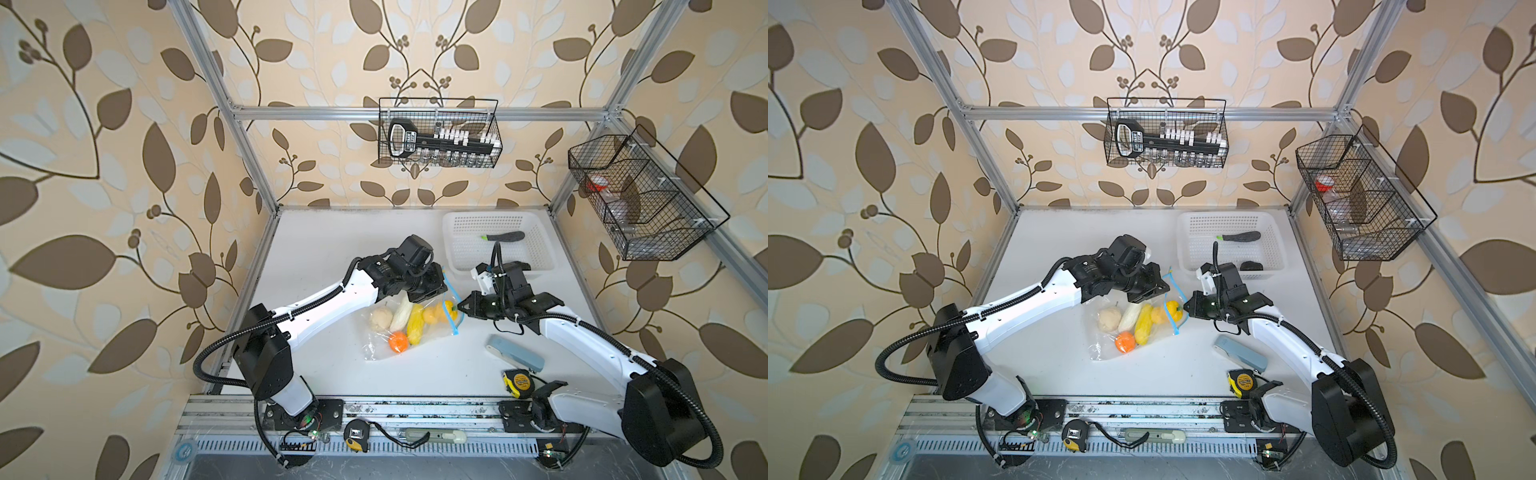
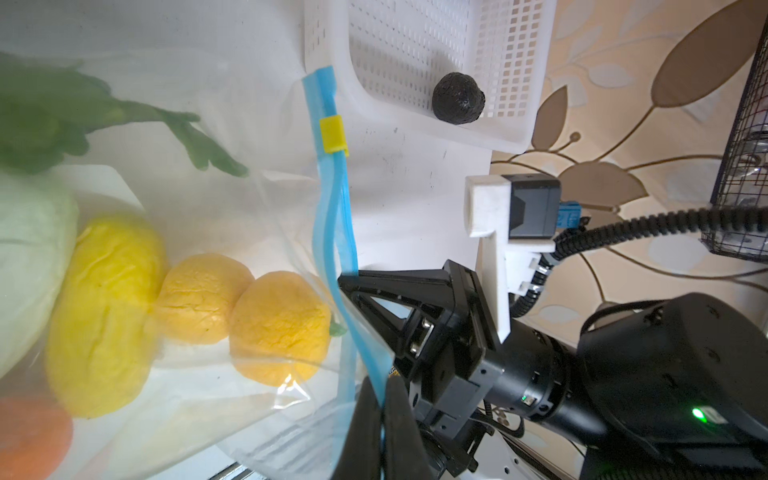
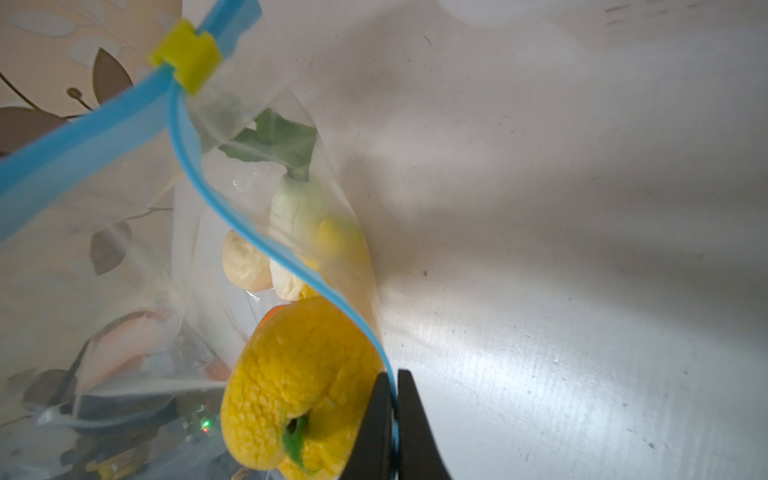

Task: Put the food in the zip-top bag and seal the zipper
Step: 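Move the right gripper to the blue zipper edge and pinch it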

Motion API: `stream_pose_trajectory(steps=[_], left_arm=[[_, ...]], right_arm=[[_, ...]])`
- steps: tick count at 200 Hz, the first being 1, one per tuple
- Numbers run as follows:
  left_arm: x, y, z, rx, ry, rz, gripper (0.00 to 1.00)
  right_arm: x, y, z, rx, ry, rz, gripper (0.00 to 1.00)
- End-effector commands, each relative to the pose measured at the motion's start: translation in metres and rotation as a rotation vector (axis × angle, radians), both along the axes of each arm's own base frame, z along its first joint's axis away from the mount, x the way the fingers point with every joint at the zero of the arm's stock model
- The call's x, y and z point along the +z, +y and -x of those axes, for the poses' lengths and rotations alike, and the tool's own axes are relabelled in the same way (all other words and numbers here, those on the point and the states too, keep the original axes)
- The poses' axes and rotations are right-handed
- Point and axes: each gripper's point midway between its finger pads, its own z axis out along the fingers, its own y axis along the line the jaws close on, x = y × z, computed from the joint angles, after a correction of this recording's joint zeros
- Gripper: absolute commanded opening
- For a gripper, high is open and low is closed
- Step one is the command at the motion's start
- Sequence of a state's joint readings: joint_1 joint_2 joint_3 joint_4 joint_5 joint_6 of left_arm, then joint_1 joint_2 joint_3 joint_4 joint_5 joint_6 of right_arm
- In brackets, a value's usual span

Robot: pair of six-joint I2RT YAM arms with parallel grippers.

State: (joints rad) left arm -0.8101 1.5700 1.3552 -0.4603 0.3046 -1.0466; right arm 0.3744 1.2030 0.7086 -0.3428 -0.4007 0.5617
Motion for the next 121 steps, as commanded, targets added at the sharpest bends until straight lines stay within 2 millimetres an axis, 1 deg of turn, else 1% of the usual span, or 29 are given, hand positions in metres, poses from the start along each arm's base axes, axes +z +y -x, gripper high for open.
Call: stream_pose_trajectory(steps=[1, 33, 58, 92, 111, 112, 114, 121], left_arm=[[0.022, 0.008, -0.001, 0.006, -0.061, 0.030, 0.00], [0.027, 0.013, -0.002, 0.013, -0.069, 0.032, 0.00], [0.033, 0.018, -0.003, 0.022, -0.081, 0.034, 0.00], [0.045, 0.032, -0.008, 0.048, -0.101, 0.041, 0.00], [0.043, 0.039, -0.012, 0.063, -0.096, 0.030, 0.00], [0.049, 0.041, -0.011, 0.064, -0.108, 0.040, 0.01], [0.053, 0.044, -0.010, 0.066, -0.116, 0.047, 0.01], [0.056, 0.047, -0.010, 0.072, -0.122, 0.051, 0.01]], right_arm=[[0.009, 0.006, 0.005, 0.017, -0.013, -0.034, 0.04], [0.024, 0.013, 0.006, 0.025, -0.036, -0.048, 0.03], [0.041, 0.017, 0.004, 0.026, -0.062, -0.064, 0.02], [0.059, 0.022, 0.002, 0.026, -0.091, -0.080, 0.02], [0.069, 0.027, 0.000, 0.030, -0.106, -0.093, 0.01], [0.070, 0.027, 0.000, 0.030, -0.107, -0.094, 0.01], [0.071, 0.028, 0.000, 0.030, -0.108, -0.096, 0.01], [0.075, 0.030, -0.001, 0.031, -0.111, -0.101, 0.01]])
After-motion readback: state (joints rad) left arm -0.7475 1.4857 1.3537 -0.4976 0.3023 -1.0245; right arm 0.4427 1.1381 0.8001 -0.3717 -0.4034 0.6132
